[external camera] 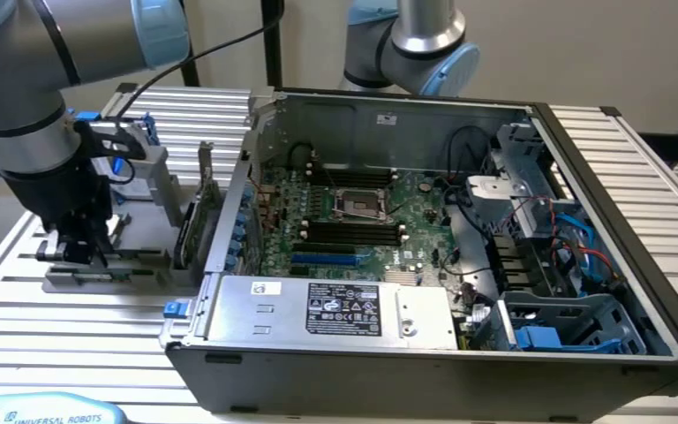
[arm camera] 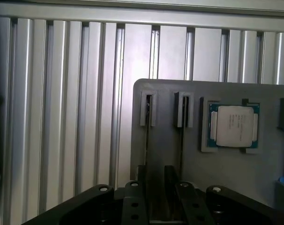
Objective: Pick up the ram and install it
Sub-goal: 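Pick up the ram and move it above insertion slot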
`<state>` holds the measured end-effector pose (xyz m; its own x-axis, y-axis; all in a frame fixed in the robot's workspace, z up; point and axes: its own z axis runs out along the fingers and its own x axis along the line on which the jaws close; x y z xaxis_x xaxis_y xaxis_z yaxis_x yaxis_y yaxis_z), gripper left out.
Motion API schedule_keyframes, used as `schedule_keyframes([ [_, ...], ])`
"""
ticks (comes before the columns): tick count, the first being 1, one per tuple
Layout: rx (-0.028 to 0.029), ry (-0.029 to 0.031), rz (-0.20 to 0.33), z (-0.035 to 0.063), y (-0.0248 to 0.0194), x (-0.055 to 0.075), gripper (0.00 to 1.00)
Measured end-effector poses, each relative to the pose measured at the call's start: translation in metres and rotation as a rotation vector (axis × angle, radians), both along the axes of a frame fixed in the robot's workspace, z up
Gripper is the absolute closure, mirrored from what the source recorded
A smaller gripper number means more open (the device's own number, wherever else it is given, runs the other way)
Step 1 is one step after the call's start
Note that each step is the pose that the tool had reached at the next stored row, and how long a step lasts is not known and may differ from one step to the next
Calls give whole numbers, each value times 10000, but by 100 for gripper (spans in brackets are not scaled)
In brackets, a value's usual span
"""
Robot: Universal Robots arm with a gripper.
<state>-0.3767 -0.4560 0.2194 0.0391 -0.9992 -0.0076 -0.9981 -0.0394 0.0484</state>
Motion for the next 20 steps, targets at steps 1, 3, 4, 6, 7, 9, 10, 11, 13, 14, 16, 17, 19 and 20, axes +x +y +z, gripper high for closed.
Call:
schedule_keyframes([
  [1, -3, -1, 10, -18, -1, 2, 69],
  [3, -10, 0, 26, -54, -2, 5, 69],
  [4, -12, -1, 33, -71, -3, 7, 69],
  [6, -18, 2, 46, -99, -8, 10, 69],
  [7, -20, 4, 49, -108, -11, 10, 69],
  [9, -19, 3, 54, -130, -20, 10, 69],
  [10, -18, 1, 58, -141, -24, 11, 69],
  [11, -18, 1, 59, -151, -28, 11, 69],
  [13, -17, 1, 64, -171, -35, 10, 69],
  [14, -19, 3, 66, -179, -37, 10, 69],
  [16, -19, 2, 76, -192, -38, 10, 69],
  [17, -19, 0, 86, -197, -39, 10, 69],
  [19, -18, -9, 109, -207, -39, 11, 69],
  [20, -19, -10, 121, -211, -39, 11, 69],
])
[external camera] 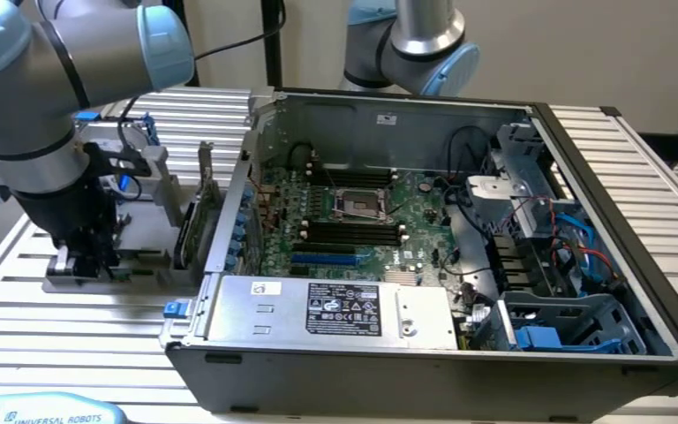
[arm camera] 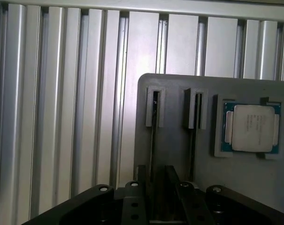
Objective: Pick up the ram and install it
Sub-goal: 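Pick up the ram and move it above insertion slot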
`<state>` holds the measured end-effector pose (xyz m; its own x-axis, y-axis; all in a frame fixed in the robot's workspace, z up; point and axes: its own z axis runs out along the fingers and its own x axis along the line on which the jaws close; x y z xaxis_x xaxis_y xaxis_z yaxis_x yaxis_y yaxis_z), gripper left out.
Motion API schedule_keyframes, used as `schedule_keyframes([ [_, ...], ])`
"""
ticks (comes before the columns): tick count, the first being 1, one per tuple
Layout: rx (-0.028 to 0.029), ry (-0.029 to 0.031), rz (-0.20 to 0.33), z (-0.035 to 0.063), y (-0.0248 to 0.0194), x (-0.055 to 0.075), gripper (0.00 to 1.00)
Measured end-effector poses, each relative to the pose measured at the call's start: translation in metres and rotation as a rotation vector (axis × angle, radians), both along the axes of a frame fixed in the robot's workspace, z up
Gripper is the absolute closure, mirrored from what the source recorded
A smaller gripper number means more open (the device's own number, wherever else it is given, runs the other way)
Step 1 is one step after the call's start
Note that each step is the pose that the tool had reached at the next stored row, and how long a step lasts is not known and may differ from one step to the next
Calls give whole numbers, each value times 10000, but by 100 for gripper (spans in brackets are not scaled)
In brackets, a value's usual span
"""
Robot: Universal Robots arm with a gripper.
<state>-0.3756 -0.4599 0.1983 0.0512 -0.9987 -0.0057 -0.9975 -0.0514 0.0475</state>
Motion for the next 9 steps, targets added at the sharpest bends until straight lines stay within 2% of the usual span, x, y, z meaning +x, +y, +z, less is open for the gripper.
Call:
schedule_keyframes([
  [9, -20, -12, 67, -36, 1, 11, 69],
])
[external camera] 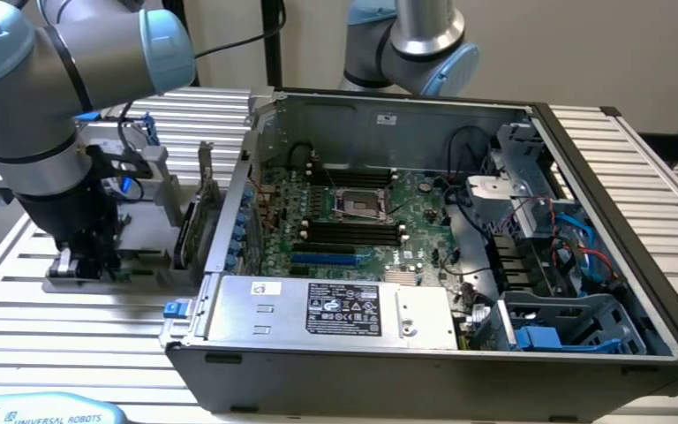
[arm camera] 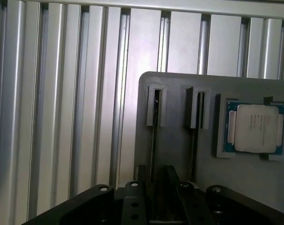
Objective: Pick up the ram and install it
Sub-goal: 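Pick up the ram and move it above insertion slot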
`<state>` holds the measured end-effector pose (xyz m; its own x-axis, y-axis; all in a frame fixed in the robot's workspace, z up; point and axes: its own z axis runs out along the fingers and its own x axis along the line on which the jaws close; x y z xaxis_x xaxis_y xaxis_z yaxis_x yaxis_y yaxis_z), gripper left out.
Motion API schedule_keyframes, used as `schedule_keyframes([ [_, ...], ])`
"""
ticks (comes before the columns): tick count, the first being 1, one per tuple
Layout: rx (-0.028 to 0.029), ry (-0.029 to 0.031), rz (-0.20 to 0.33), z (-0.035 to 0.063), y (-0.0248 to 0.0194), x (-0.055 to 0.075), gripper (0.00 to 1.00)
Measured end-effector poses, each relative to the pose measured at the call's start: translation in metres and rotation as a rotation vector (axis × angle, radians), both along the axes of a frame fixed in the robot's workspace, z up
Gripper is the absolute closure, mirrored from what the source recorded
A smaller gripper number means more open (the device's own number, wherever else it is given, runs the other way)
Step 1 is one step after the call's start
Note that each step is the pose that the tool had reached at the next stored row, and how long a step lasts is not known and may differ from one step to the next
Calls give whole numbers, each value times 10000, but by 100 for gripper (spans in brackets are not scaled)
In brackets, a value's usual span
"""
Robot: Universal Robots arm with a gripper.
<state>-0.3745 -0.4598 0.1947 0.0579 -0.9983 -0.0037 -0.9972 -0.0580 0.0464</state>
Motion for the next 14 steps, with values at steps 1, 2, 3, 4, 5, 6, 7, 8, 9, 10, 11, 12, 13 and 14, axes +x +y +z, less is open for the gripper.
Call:
schedule_keyframes([
  [1, 1, -3, 4, -3, 0, 3, 69],
  [2, 0, -2, 5, -4, 0, 4, 69],
  [3, 0, -3, 5, -6, 0, 5, 69],
  [4, 1, -4, 6, -6, 1, 5, 69],
  [5, 2, -5, 6, -8, 2, 5, 69],
  [6, 1, -4, 6, -8, 3, 5, 69],
  [7, 1, -4, 5, -8, 5, 5, 69],
  [8, 1, -4, 5, -7, 6, 5, 72],
  [9, -1, -4, 6, -7, 6, 5, 78],
  [10, 0, -4, 6, -7, 7, 5, 78],
  [11, 0, -4, 5, -7, 7, 5, 85],
  [12, 0, -4, 5, -7, 8, 5, 85],
  [13, 0, -3, 5, -7, 8, 5, 85],
  [14, -1, -4, 5, -7, 8, 5, 85],
])
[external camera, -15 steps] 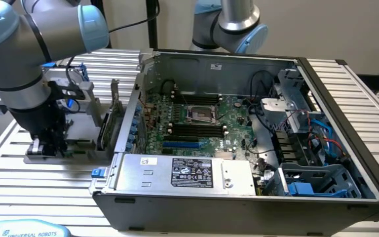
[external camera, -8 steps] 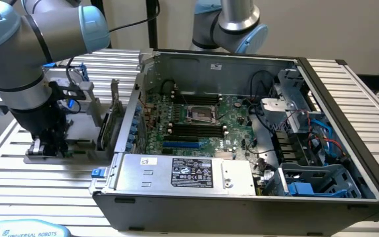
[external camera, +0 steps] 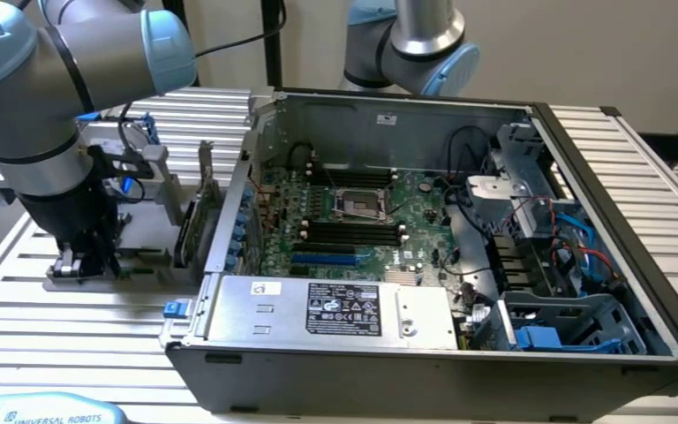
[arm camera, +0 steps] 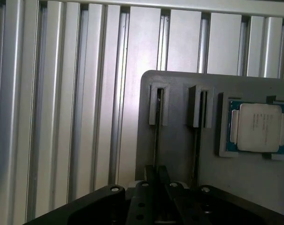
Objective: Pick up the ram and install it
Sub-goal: 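Pick up the ram and move it above insertion slot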
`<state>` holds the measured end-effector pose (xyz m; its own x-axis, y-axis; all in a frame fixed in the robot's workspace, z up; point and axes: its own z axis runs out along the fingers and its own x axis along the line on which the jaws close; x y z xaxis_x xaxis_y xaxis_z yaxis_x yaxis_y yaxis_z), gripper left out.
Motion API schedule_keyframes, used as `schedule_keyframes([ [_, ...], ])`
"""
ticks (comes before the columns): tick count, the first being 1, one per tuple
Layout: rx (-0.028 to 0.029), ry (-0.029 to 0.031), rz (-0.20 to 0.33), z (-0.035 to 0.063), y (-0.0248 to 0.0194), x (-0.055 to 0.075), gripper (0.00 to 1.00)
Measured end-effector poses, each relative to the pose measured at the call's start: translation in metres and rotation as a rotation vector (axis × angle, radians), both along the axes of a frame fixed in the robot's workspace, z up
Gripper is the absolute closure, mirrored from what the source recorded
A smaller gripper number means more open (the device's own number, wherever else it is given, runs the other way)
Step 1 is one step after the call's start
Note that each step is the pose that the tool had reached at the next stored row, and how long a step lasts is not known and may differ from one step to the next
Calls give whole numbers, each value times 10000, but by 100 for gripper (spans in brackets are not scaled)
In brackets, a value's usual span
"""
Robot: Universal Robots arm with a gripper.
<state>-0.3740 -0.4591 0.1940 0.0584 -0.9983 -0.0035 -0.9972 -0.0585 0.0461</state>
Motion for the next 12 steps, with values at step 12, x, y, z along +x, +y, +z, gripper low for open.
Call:
schedule_keyframes([
  [12, -3, 0, -312, 0, 1, -1, 86],
])
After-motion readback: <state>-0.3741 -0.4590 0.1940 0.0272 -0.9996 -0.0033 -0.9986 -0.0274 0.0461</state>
